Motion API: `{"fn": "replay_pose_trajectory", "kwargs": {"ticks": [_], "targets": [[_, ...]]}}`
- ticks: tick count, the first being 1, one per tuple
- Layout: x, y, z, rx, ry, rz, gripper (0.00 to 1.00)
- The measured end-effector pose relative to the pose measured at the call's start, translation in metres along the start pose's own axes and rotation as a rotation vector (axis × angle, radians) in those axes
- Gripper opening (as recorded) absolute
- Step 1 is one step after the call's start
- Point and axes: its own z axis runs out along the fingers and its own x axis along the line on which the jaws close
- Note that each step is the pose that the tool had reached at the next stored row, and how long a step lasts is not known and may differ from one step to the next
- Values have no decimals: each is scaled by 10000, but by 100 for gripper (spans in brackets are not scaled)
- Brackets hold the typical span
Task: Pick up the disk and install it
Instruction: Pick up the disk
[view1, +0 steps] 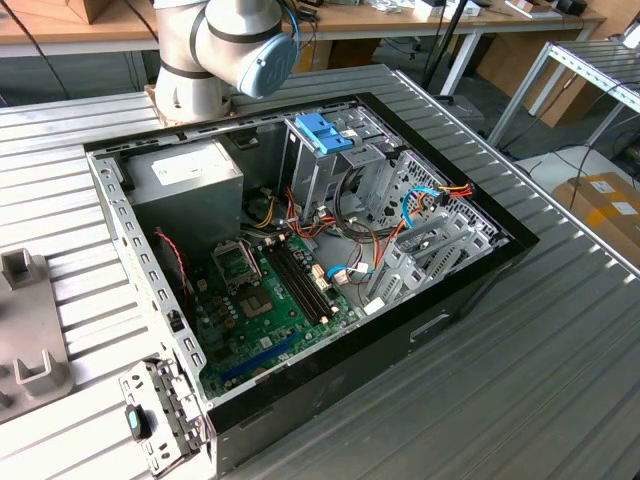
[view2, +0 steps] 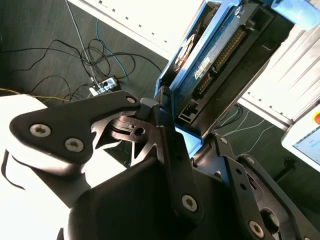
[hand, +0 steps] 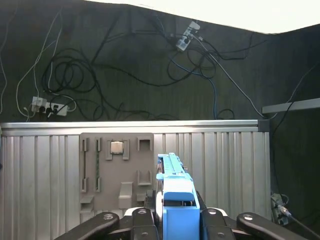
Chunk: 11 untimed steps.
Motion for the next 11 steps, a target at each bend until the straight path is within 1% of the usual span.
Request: {"fn": "replay_pose_trajectory", "kwargs": {"ticks": [1,2,7,11], "targets": [[-17,8,-162,0,-4,0,37],[-23,9,-213,-1,-6,0,37],[-16,10,-213,-2,-6,-1,37],[30,6,-205,-1,-7,0,37]]}}
